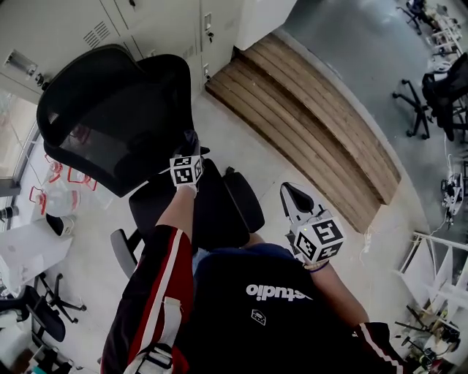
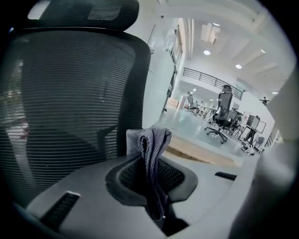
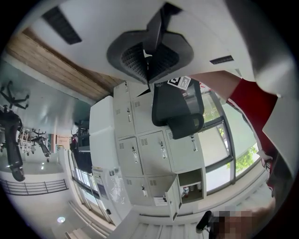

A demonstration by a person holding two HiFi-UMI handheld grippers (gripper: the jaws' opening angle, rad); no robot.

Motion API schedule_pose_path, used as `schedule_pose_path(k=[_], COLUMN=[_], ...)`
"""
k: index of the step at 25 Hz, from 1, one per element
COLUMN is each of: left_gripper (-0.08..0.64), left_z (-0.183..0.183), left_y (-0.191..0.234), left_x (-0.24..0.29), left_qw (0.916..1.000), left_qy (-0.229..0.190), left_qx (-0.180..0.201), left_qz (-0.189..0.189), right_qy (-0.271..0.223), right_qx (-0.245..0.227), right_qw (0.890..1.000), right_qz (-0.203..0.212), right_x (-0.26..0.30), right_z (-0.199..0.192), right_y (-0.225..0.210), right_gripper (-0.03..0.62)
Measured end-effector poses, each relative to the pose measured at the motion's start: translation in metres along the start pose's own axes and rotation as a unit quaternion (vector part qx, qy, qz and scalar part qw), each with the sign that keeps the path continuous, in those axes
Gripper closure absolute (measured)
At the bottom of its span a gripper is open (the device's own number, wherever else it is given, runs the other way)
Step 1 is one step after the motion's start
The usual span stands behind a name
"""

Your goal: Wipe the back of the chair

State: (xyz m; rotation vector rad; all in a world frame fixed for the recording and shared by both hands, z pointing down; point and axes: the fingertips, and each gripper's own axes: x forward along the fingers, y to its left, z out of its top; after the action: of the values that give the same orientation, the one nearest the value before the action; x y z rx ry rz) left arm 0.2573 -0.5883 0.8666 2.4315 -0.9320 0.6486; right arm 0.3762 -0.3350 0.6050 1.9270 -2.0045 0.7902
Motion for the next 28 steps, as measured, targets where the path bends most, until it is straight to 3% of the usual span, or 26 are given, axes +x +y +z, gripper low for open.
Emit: schedule_pose_path(k=[6, 13, 24, 28], left_gripper=[0.503, 0.503, 0.503, 0.503], left_z=[0.023, 0.073, 0.16, 0.174], left_y=[-0.044, -0.062, -0.035, -0.012], left_x=[0.0, -0.06, -0.267, -0.352], left_qw=[0.9993, 0.9959, 0.9783, 0.9717], left_qy=[-0.02, -0.078, -0.195, -0.223], left_qx=[0.014, 0.012, 0.071, 0.063], left_qz=[-0.028, -0.043, 0.007, 0.046], right_qy=[-0.016, -0.053, -0.099, -0.108], right_qx=[0.012, -0.003, -0.047, -0.06], right_qw=[1.0, 0.996, 0.976, 0.968], right_qz=[0.012, 0.075, 0.19, 0.22], right_x=[-0.003, 0.015, 0.035, 0.034], right_z=[0.006, 0.045, 0.109, 0.122], right_y=[-0.014, 0.028, 0.15, 0.189], right_gripper=[0.578, 0.578, 0.578, 0.578])
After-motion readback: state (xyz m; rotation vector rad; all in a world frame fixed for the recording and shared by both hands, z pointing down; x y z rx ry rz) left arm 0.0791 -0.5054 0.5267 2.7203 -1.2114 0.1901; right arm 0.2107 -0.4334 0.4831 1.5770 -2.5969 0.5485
